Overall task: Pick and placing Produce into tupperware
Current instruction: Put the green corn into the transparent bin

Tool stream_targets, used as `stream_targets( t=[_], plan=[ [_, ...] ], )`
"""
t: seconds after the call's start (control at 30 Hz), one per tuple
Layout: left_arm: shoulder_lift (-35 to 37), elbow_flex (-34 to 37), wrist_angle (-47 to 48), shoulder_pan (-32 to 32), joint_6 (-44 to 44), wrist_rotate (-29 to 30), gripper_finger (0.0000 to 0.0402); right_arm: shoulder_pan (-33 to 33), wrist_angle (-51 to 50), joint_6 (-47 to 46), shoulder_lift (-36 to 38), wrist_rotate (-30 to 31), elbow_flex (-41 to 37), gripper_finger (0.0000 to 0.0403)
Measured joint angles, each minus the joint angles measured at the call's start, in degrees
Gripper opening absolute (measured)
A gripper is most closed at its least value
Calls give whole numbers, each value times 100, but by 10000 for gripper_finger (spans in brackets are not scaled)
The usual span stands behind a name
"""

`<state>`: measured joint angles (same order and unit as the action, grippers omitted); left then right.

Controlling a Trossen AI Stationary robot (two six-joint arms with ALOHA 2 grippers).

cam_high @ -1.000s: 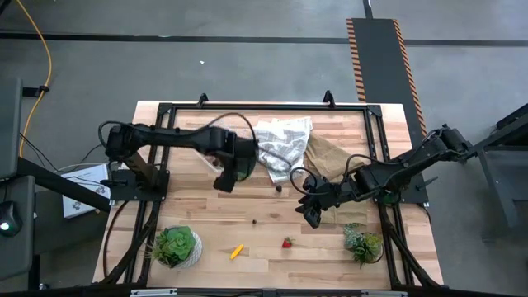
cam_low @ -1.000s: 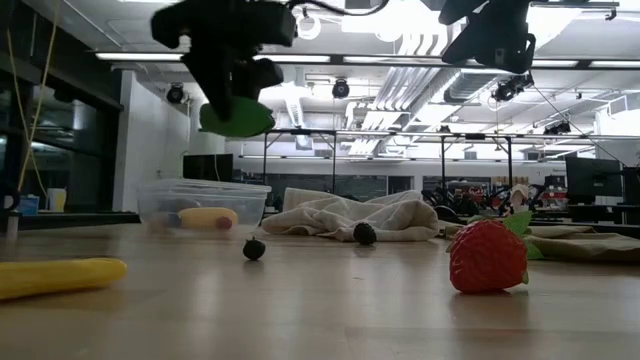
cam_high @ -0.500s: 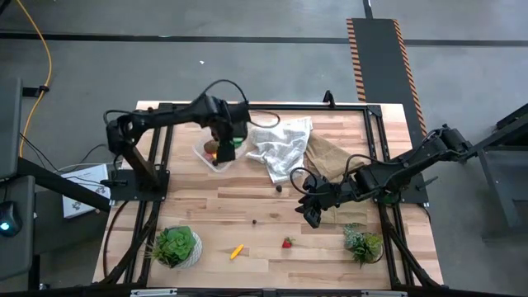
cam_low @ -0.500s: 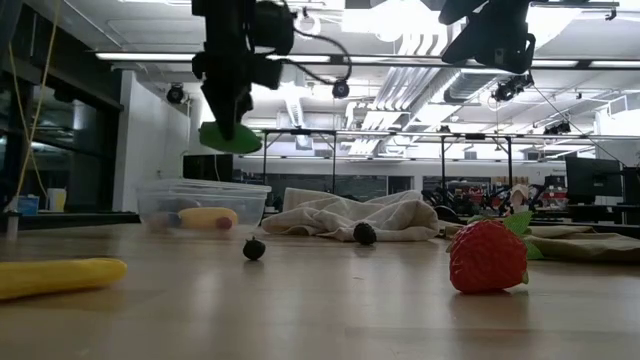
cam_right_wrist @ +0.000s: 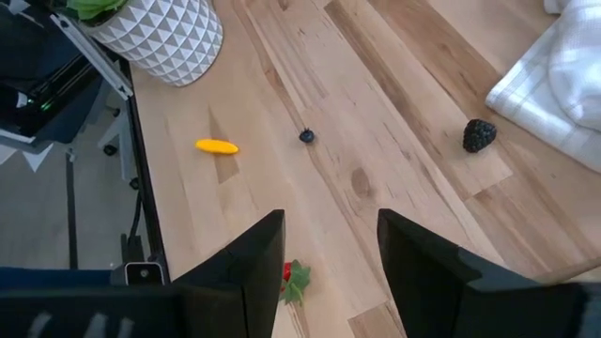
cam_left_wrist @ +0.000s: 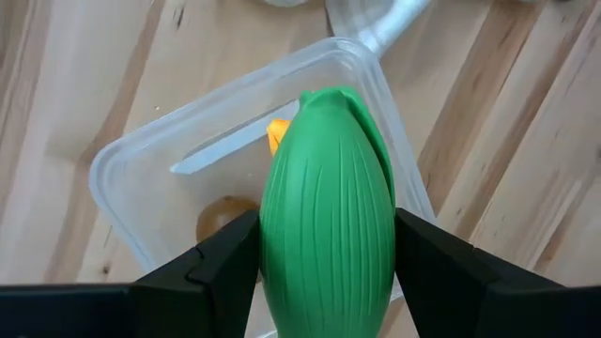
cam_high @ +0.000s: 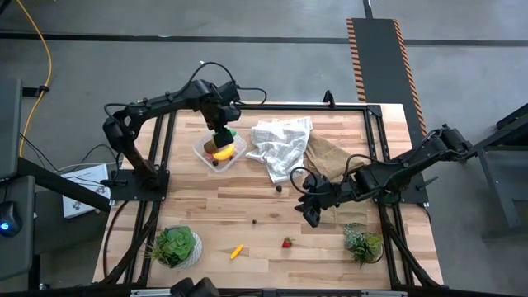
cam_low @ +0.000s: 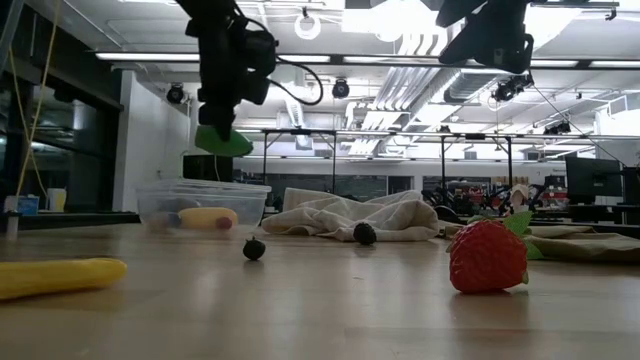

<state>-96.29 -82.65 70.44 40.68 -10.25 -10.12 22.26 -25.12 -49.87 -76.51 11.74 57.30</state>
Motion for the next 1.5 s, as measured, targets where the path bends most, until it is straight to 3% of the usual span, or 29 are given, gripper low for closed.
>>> stream_targets(
  t=[0.53,1.5],
  plan=[
    [7,1178,-401,19,171,-147,209,-11,1,-9,0,113,0,163],
    [7,1191,-895,19,171,-80,209,-13,6,-112,0,156,0,163]
  ],
)
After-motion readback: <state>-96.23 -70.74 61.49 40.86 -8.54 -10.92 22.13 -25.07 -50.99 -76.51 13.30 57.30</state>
